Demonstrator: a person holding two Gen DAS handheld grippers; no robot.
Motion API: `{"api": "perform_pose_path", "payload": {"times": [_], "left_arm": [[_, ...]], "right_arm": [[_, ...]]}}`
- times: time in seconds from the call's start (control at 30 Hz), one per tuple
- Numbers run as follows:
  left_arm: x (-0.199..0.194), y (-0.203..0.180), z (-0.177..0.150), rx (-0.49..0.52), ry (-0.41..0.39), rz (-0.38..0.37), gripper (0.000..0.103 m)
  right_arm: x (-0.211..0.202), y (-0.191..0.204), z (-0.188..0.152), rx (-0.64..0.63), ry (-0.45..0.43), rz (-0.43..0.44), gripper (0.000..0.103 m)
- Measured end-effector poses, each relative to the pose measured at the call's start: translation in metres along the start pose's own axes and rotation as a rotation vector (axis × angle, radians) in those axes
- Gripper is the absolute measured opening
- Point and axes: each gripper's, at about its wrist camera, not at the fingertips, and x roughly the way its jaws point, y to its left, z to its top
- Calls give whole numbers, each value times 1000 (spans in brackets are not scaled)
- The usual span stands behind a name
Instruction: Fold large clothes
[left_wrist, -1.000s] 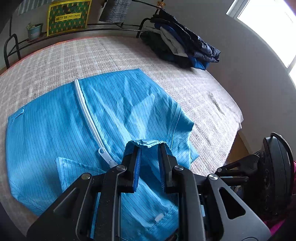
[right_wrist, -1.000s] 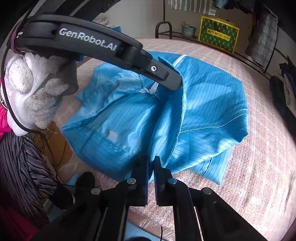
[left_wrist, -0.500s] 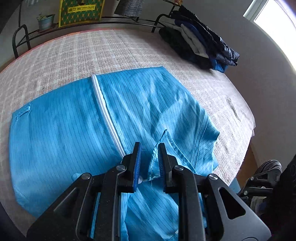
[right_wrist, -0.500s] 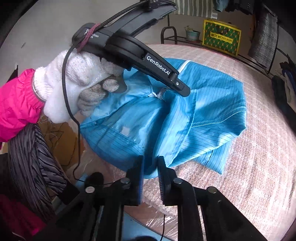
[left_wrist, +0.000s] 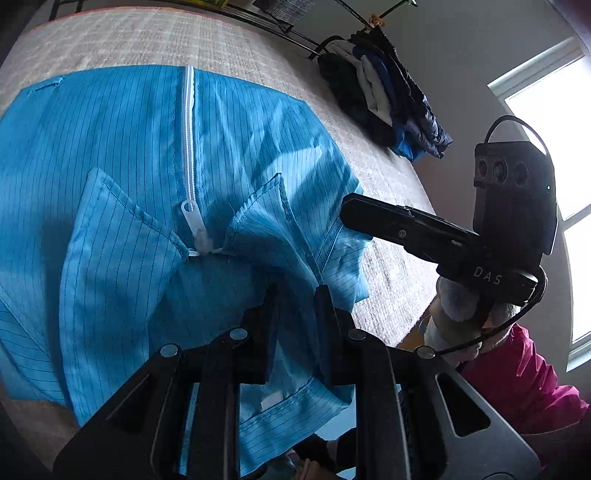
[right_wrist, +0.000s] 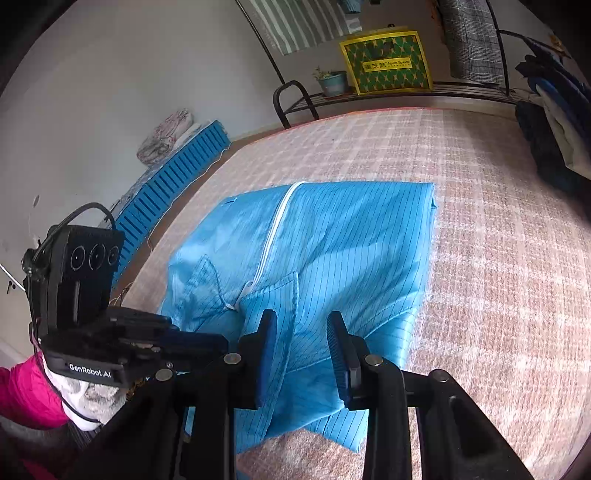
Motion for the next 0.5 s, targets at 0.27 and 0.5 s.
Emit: {"api": "perform_pose_path", "payload": {"times": [0.27,0.5], "left_arm": [[6,24,-8,-108,-40,-59,2],[3,16,-25,-49,-18,-37,2]], "right_arm": [[42,-10,10,57,71,57,21],[52,2,3,-22,111,-48,14]]}}
